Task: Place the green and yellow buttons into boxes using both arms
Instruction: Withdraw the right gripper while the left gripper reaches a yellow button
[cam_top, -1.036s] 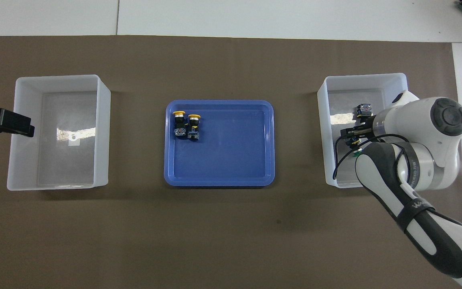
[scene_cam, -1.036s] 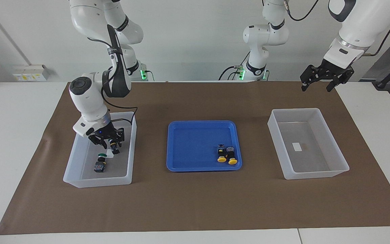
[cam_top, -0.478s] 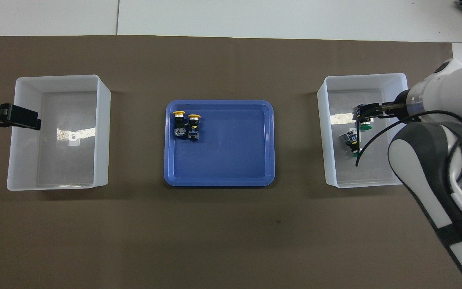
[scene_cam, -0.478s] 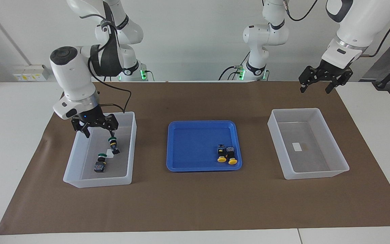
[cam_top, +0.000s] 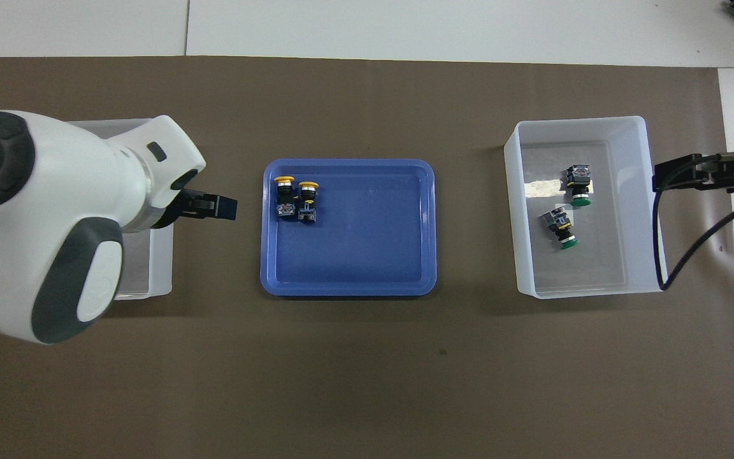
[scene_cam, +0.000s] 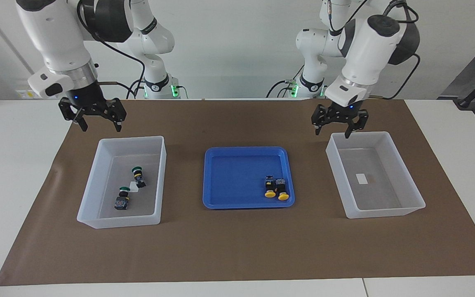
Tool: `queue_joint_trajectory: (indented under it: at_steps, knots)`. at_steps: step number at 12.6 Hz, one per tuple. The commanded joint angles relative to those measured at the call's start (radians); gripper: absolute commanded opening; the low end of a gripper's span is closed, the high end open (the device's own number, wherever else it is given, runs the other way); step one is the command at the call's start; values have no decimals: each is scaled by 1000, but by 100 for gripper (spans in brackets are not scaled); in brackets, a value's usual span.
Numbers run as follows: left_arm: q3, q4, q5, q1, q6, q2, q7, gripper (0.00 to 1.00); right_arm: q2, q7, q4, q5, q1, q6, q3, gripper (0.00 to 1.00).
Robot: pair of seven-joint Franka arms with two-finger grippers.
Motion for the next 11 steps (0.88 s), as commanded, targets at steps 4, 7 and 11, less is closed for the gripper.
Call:
queue_joint_trajectory:
  at_steps: [4,7,11]
  knots:
    - [18,-5,49,-170,276,246,-257,100,-16,16,35,4,-24,-82,-2,100]
    - [19,0,55,-203,341,314,-315,98,-18,13,34,4,-26,-91,-3,100]
    - [21,0,57,-198,381,349,-317,83,-15,7,25,4,51,-77,-84,100]
